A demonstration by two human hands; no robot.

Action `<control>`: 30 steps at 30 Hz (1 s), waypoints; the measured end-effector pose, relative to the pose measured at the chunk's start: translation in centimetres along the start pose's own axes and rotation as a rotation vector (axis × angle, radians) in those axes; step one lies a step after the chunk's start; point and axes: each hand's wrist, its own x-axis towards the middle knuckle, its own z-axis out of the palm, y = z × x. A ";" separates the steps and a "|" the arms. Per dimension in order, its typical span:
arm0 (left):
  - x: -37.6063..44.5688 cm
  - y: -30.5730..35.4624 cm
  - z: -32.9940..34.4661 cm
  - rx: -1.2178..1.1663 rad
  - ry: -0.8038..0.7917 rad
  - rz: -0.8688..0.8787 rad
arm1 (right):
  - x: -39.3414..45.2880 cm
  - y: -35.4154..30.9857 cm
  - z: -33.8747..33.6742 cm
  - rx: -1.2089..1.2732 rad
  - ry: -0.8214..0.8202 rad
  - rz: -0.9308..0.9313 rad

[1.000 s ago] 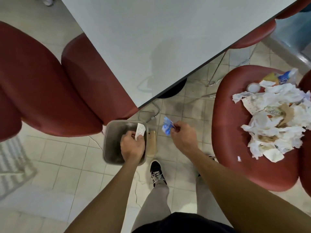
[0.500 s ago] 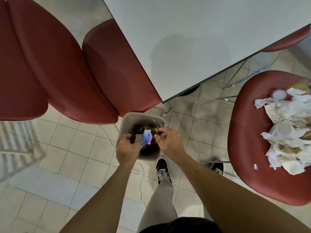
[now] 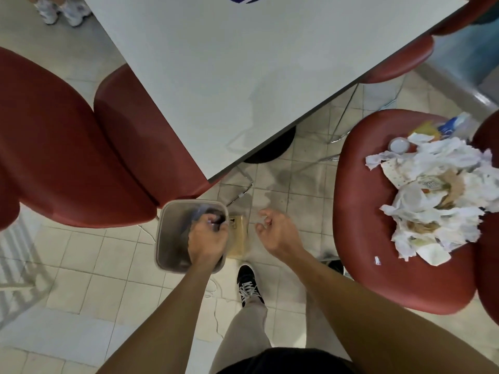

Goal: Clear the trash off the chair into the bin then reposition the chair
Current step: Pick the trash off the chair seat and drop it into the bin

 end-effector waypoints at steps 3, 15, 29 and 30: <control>-1.0 2.9 1.9 -0.025 -0.065 0.042 | 0.0 2.2 -2.6 0.016 0.028 0.035; -6.4 15.7 15.8 0.164 -0.386 0.427 | -1.0 16.4 -16.1 0.002 0.171 0.258; -12.9 25.4 32.4 0.350 -0.663 0.757 | -3.4 33.0 -23.1 0.134 0.355 0.640; -13.1 25.7 33.8 0.371 -0.674 0.773 | -3.4 34.2 -23.2 0.143 0.357 0.661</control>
